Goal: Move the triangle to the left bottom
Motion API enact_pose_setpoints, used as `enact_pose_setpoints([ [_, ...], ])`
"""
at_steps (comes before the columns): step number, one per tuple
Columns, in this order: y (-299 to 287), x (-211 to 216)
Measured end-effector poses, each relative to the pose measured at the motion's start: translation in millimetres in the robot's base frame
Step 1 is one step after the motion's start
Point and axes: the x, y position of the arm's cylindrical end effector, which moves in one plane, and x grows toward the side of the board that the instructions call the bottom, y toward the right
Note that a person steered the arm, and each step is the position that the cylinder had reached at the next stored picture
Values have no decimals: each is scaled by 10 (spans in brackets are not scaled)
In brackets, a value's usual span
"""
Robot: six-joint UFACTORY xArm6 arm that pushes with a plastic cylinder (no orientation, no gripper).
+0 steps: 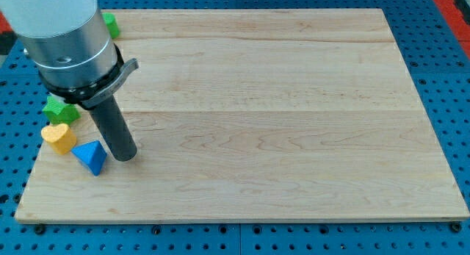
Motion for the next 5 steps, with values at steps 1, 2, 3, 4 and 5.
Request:
enact_pose_setpoints([
  [1,-181,188],
  [2,-271,222],
  [3,26,-27],
  [4,-374,51],
  [5,-820,122],
])
